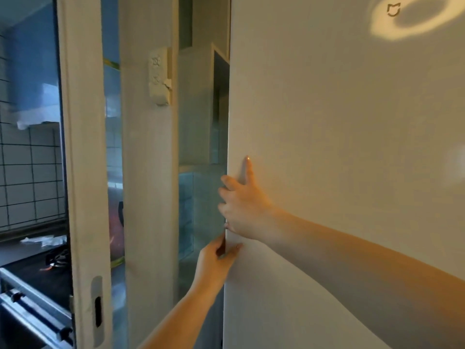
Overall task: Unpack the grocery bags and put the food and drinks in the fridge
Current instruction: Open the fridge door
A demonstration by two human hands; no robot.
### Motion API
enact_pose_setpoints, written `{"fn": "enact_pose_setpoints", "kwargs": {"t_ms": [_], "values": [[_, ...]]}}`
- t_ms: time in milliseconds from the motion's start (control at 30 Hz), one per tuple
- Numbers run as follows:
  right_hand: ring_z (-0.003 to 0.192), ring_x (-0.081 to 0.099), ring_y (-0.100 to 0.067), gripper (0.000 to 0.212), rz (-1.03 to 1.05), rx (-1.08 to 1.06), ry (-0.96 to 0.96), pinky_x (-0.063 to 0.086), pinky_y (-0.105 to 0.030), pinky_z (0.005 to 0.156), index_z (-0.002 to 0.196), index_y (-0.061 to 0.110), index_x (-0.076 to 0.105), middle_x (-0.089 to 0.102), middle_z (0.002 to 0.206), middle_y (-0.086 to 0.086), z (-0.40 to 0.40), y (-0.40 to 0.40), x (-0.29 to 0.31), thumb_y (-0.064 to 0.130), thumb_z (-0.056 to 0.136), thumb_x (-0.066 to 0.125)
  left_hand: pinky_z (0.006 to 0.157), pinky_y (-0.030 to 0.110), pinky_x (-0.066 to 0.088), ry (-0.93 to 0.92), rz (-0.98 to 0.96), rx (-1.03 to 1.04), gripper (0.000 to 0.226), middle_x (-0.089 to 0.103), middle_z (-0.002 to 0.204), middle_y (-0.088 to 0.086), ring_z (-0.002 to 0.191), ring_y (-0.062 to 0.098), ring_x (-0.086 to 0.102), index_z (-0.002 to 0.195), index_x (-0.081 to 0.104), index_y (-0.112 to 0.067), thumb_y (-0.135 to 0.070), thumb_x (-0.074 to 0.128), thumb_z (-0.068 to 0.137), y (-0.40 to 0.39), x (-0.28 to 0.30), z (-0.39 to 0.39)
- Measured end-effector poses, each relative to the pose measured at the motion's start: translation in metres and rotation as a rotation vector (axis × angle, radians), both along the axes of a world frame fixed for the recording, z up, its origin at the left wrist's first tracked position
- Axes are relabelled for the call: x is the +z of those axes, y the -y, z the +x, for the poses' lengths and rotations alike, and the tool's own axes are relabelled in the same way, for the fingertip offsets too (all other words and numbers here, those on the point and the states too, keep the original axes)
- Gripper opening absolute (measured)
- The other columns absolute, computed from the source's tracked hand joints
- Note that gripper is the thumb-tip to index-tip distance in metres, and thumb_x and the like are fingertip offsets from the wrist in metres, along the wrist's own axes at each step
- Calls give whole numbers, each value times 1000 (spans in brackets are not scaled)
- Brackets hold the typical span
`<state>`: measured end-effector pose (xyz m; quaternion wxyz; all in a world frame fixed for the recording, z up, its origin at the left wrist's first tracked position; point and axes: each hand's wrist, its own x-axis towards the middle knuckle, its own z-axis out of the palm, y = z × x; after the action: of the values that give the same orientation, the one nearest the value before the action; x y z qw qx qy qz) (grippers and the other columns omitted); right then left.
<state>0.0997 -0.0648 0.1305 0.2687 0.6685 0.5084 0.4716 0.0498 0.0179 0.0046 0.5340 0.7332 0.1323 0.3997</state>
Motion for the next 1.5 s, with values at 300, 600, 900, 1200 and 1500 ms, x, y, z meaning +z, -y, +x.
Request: {"fn": "enact_pose_setpoints", "kwargs": {"t_ms": [300, 600, 900, 1200, 1500], "values": [[142, 7, -34, 46, -16, 14, -12, 0, -80, 93, 134, 13, 44, 31, 145, -13, -5, 10, -6, 39, 97, 39, 66, 8, 47, 6, -19, 7, 17, 71, 87, -13, 80, -5, 64, 103, 66, -27, -23, 65, 87, 7, 5, -6], [143, 7, -32, 49, 28, 120, -30, -6, -78, 94, 132, 12, 47, 32, 146, -13, -21, 31, -10, 43, 94, 41, 67, 13, 51, 23, -1, 68, 9, 71, 80, -10, 75, 1, 65, 90, 68, -32, -24, 66, 86, 29, 2, -33], [137, 32, -31, 41, 180, 461, -9, 24, -74, 96, 113, 17, 66, 48, 139, -13, -54, 88, -26, 42, 81, 65, 60, 2, 42, 45, 60, 156, 19, 64, 81, -18, 70, -11, 61, 99, 64, -28, -19, 68, 83, 90, 5, -102], [142, 19, -32, 63, 369, 475, -307, 27, -63, 105, 142, 10, 36, 24, 153, -13, -104, 206, -109, 22, 86, 61, 68, 12, 51, 77, -22, 121, 38, 63, 108, -6, 94, 3, 62, 117, 47, -22, -23, 67, 85, 181, -4, -173], [143, -2, -29, 82, 507, 332, -674, 18, -55, 110, 148, 8, 8, -1, 156, -14, -187, 332, -150, 29, 88, 60, 100, 34, 45, -16, -8, 30, 54, 47, 138, 0, 124, 12, 48, 135, 36, -20, -19, 62, 87, 317, -24, -250]]}}
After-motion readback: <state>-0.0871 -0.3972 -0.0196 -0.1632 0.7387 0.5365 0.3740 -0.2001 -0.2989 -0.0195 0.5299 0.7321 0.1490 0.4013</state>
